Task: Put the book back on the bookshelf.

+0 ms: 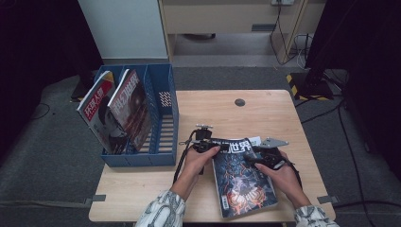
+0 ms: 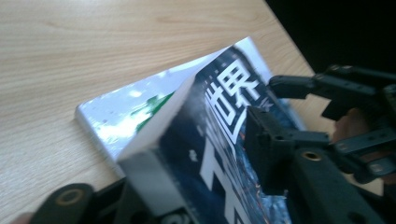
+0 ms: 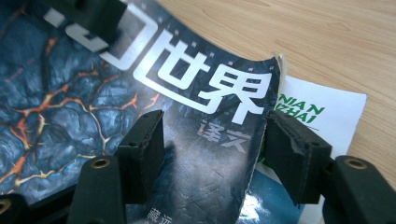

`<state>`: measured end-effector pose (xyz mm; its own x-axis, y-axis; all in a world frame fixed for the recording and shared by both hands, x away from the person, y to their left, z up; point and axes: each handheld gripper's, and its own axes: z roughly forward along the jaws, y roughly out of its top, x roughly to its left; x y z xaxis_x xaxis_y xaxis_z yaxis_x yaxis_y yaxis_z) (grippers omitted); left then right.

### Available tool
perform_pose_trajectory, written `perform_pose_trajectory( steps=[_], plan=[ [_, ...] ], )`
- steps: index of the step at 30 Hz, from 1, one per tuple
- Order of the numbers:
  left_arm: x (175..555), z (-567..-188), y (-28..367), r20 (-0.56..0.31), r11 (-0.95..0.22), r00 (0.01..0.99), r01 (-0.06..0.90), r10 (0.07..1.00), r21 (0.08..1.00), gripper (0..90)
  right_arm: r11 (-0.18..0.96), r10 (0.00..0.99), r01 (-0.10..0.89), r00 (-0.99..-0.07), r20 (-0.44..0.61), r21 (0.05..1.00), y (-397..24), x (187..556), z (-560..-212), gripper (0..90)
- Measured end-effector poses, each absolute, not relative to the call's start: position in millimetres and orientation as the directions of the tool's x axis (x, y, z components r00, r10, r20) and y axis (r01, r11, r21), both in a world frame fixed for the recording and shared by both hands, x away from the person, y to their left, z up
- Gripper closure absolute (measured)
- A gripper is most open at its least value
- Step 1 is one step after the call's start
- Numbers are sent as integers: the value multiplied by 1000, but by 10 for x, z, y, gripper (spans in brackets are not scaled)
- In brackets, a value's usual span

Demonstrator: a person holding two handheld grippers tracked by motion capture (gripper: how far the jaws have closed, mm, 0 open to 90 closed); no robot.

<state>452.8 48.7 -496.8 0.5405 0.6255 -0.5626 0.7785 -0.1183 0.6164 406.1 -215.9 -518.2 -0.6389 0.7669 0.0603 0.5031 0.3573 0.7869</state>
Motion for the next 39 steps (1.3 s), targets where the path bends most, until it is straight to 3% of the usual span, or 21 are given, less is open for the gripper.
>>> perform_pose_trajectory(
  steps=[6, 13, 28, 39],
  plan=[
    [4502, -4813, 452, -556, -119, 565, 759, 610, 640, 747, 324, 771, 500, -631, 82, 803, -2164, 4045, -5144, 293],
    [4470, -4645, 391, -505, -167, 614, 720, 607, 674, 764, 282, 783, 498, -614, 104, 820, -2189, 4035, -5099, 192],
    [4481, -4383, 381, -480, -209, 657, 690, 581, 693, 797, 239, 798, 481, -592, 112, 844, -2404, 3991, -5001, 203],
    [4483, -4206, 450, -474, -202, 665, 679, 577, 706, 815, 215, 849, 518, -518, 103, 828, -2640, 4011, -5023, 207]
  ],
)
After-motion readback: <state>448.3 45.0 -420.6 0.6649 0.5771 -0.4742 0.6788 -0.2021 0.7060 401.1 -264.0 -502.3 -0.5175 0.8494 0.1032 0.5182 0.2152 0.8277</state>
